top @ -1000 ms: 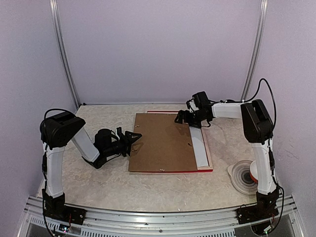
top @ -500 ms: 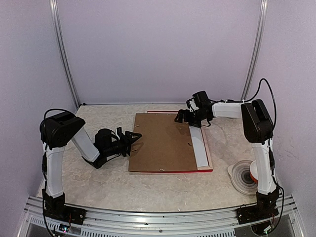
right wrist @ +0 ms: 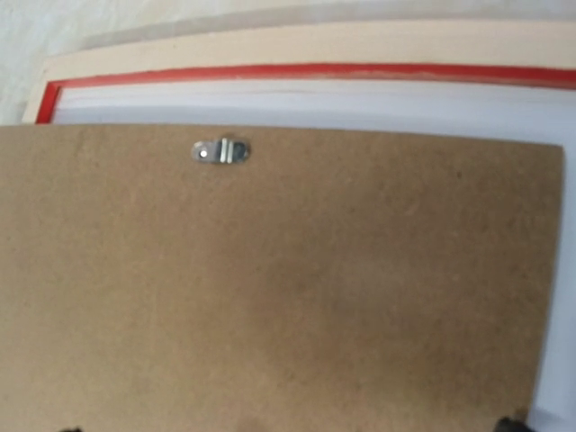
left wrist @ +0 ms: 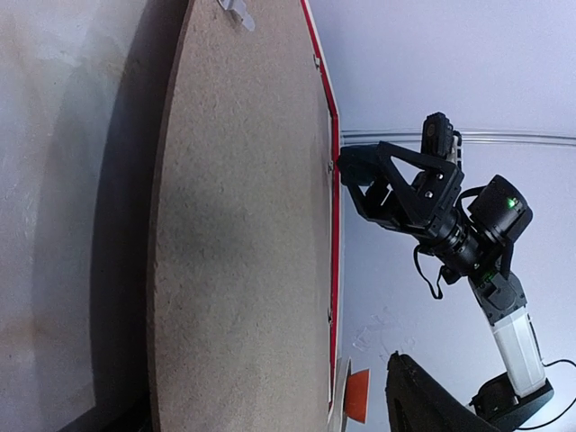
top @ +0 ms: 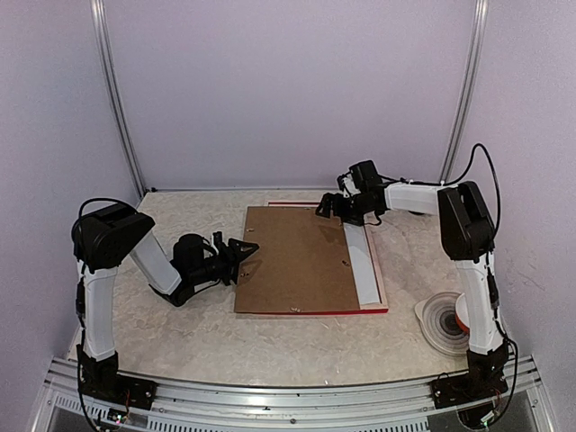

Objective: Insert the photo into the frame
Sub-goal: Place the backboard on the frame body, then adjust the photo frame on the frame body.

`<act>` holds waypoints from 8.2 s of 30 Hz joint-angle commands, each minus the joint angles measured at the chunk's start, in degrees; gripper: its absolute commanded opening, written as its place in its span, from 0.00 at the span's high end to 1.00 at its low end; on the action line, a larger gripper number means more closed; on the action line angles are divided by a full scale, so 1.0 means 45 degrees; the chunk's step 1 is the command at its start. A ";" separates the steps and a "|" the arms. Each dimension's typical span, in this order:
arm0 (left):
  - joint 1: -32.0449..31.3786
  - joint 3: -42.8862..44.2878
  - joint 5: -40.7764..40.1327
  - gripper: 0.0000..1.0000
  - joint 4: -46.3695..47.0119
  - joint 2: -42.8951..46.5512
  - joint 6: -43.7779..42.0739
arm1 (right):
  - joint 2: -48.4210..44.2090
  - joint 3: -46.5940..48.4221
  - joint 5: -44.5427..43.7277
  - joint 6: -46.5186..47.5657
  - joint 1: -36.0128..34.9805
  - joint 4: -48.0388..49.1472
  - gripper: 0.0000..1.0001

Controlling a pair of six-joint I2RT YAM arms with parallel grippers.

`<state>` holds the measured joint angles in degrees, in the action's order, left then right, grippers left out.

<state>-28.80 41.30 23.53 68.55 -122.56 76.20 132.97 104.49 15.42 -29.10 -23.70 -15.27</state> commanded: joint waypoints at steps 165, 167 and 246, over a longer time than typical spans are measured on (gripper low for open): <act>-0.0007 0.0311 -0.2161 0.22 -0.6764 0.3379 -0.3572 | -0.5327 -0.6187 -0.0311 0.1146 -0.0025 0.0457 0.01; 0.0022 0.0448 -0.2336 0.20 -0.7301 0.3693 -0.3933 | -0.5683 -0.6607 -0.0335 0.1057 0.0171 0.0448 0.01; -0.0218 0.4123 -0.2429 0.88 -0.8747 0.1112 -0.4623 | -0.3051 -0.6325 0.1763 0.0738 0.2475 0.2158 0.01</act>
<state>-28.88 57.49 11.99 26.61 -116.22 55.13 118.21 76.40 22.26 -25.61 -13.10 -6.52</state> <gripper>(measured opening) 0.117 0.992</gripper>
